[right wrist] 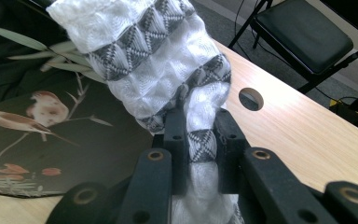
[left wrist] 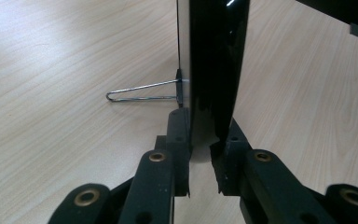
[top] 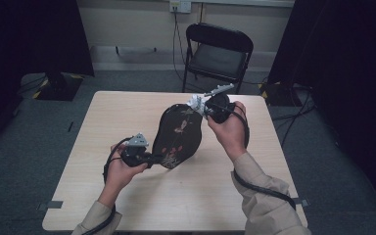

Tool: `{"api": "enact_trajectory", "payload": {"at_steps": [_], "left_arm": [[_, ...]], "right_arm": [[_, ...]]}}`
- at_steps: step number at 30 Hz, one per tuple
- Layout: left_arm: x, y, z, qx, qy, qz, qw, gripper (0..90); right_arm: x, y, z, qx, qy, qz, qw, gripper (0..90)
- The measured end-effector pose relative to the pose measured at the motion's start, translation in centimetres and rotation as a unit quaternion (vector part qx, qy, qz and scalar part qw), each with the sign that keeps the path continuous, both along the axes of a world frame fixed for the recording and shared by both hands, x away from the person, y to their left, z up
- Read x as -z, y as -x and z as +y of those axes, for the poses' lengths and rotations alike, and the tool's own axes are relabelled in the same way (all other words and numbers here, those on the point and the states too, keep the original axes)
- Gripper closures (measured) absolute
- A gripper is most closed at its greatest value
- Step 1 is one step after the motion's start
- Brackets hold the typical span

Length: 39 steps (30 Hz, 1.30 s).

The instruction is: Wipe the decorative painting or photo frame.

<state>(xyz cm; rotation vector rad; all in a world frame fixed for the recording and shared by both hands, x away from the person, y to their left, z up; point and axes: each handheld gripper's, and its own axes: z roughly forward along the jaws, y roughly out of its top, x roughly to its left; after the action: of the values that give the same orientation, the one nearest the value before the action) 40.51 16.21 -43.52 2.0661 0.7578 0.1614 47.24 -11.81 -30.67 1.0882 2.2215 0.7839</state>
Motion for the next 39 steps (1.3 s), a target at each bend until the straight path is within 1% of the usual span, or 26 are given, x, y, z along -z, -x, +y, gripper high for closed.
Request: {"api": "enact_trajectory", "payload": {"at_steps": [8,17,25,29,34,39], "left_arm": [[0.0,0.0,0.0,0.000,-0.001,0.000,1.0000,78.7],[0.0,0.0,0.0,0.001,-0.001,-0.001,1.0000,78.7],[0.0,0.1,0.0,-0.002,0.000,0.000,1.0000,78.8],[0.0,0.1,-0.1,-0.003,-0.001,0.000,1.0000,78.7],[0.0,0.1,-0.1,-0.003,0.000,-0.001,1.0000,78.7],[0.1,0.1,-0.2,-0.007,0.002,-0.002,1.0000,78.7]], "right_arm": [[0.9,-0.1,-0.6,0.011,0.003,0.005,0.9999,78.9],[2.4,0.0,-1.1,0.016,0.012,0.025,0.9995,79.0],[4.4,0.5,-1.0,0.010,0.016,0.043,0.9989,79.1],[5.3,0.6,-1.0,0.009,0.016,0.052,0.9985,79.0],[6.1,0.7,-1.0,0.003,0.014,0.061,0.9981,79.0],[7.3,0.9,-0.8,-0.002,0.015,0.072,0.9973,79.0]]}}
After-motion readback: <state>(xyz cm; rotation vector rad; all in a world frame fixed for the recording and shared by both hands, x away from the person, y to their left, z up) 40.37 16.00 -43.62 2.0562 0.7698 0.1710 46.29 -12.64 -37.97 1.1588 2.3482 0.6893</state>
